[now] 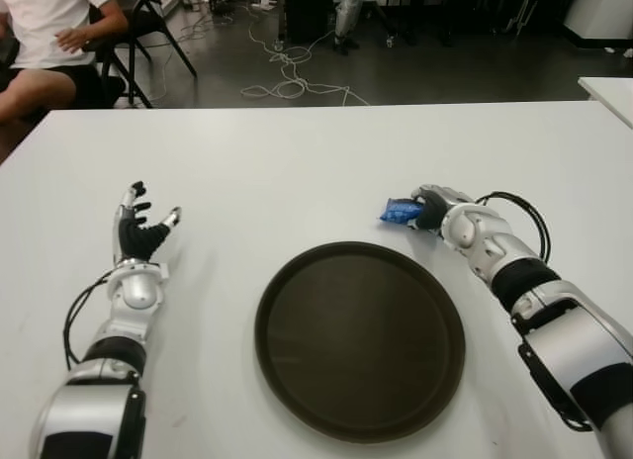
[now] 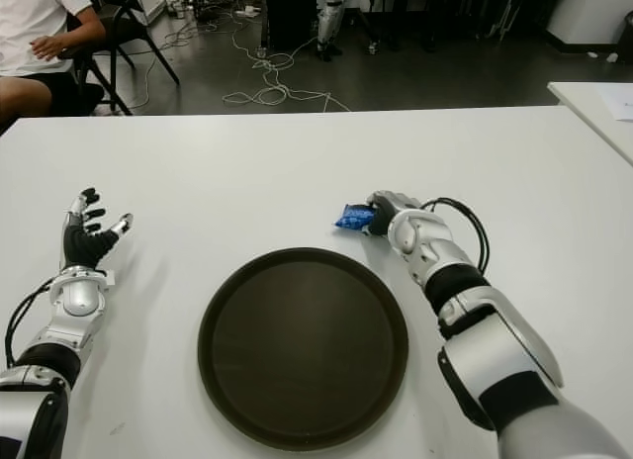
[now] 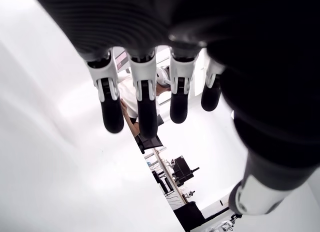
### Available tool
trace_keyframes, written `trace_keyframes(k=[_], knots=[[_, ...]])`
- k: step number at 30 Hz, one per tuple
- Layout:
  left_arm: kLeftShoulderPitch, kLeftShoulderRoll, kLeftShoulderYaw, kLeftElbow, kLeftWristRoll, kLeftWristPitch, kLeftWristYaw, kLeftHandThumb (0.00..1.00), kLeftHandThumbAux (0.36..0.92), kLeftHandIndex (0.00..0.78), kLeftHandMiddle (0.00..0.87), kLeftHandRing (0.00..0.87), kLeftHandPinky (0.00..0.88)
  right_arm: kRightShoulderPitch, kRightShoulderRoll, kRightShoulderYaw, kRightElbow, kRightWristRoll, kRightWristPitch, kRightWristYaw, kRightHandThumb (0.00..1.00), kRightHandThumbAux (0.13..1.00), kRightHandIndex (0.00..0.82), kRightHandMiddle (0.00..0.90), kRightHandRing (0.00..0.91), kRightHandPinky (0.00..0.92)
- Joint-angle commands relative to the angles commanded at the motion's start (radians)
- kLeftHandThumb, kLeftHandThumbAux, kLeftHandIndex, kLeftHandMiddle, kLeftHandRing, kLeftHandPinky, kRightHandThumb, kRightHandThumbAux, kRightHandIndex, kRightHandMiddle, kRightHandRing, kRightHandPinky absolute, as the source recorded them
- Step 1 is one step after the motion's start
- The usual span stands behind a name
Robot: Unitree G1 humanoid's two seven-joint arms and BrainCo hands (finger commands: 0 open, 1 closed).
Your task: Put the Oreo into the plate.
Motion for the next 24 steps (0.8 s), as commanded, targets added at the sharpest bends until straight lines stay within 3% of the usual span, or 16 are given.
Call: trace_keyframes(k=[24], knots=[[-0.003, 0.001, -0.002, 0.003, 0.003, 0.001, -0.001, 0.235, 0.711, 0.094, 0.161, 0.192, 0.239, -0.007, 0.009, -0.019, 0.023, 0.009, 0.004, -0.014, 0.686, 0.734, 0.423, 0.619, 0.6, 0.569]])
